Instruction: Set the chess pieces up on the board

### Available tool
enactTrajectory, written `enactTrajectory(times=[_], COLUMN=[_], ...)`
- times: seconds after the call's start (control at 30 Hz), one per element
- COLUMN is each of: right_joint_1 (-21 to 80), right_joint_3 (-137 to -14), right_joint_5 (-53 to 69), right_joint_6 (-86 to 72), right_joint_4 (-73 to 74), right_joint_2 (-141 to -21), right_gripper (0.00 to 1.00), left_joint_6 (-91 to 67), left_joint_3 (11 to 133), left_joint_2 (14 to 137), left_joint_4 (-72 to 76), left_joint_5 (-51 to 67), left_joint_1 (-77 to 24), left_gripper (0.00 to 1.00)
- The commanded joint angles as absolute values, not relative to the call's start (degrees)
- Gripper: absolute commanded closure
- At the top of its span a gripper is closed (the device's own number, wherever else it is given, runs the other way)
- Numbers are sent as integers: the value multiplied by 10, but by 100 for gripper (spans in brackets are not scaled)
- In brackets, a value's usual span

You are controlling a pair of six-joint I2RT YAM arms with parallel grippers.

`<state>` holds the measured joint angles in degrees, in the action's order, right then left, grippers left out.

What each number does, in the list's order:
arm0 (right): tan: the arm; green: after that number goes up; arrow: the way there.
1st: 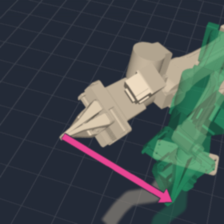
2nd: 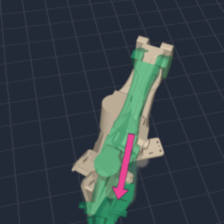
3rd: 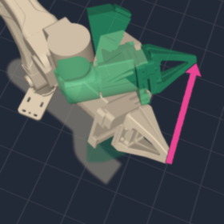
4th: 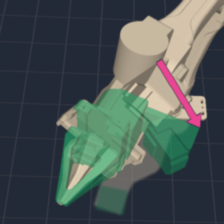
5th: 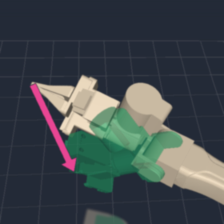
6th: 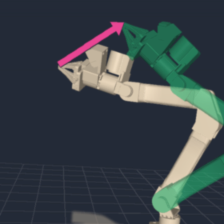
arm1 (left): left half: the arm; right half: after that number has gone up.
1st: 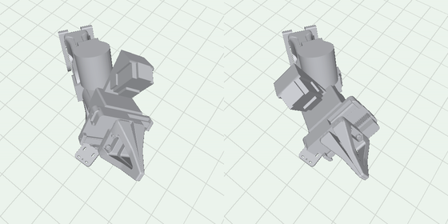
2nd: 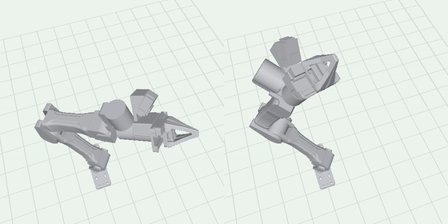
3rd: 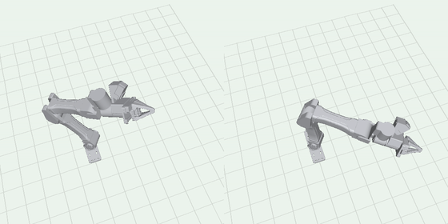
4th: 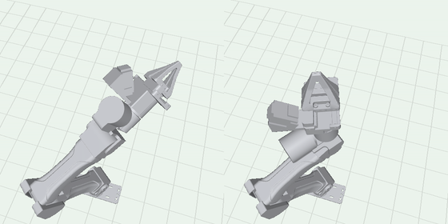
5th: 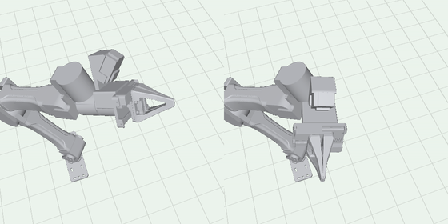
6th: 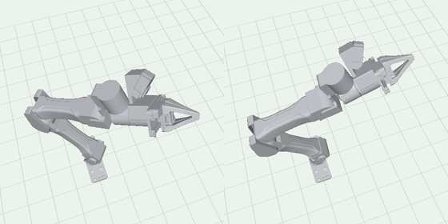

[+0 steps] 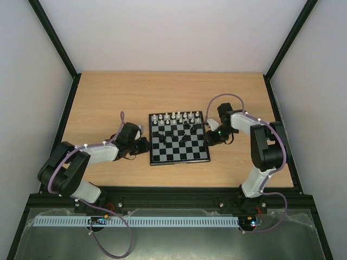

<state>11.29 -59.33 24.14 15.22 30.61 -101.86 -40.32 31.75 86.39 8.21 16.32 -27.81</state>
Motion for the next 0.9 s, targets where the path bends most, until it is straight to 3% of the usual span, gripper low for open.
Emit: enactTrajectory(times=[0.0, 0.57, 0.67, 0.87], right_joint_1=[142, 152, 151, 137], right_joint_3=[-557, -538, -542, -568], right_joint_5=[261, 246, 230, 148], right_joint_6=[184, 185, 189, 202], right_joint_4=[384, 388, 389, 408], right_joint_2=[-1005, -957, -948, -900], right_gripper=[72, 72, 71, 58], left_joint_6=[-407, -418, -426, -423], left_joint_3=[270, 215, 233, 302], left_joint_2=[843, 760, 743, 697], left_joint_4=[24, 4, -16, -98], left_joint_5=[216, 186, 164, 107], left_joint_1=[-304, -305, -305, -305], left_gripper=[91, 90, 83, 70])
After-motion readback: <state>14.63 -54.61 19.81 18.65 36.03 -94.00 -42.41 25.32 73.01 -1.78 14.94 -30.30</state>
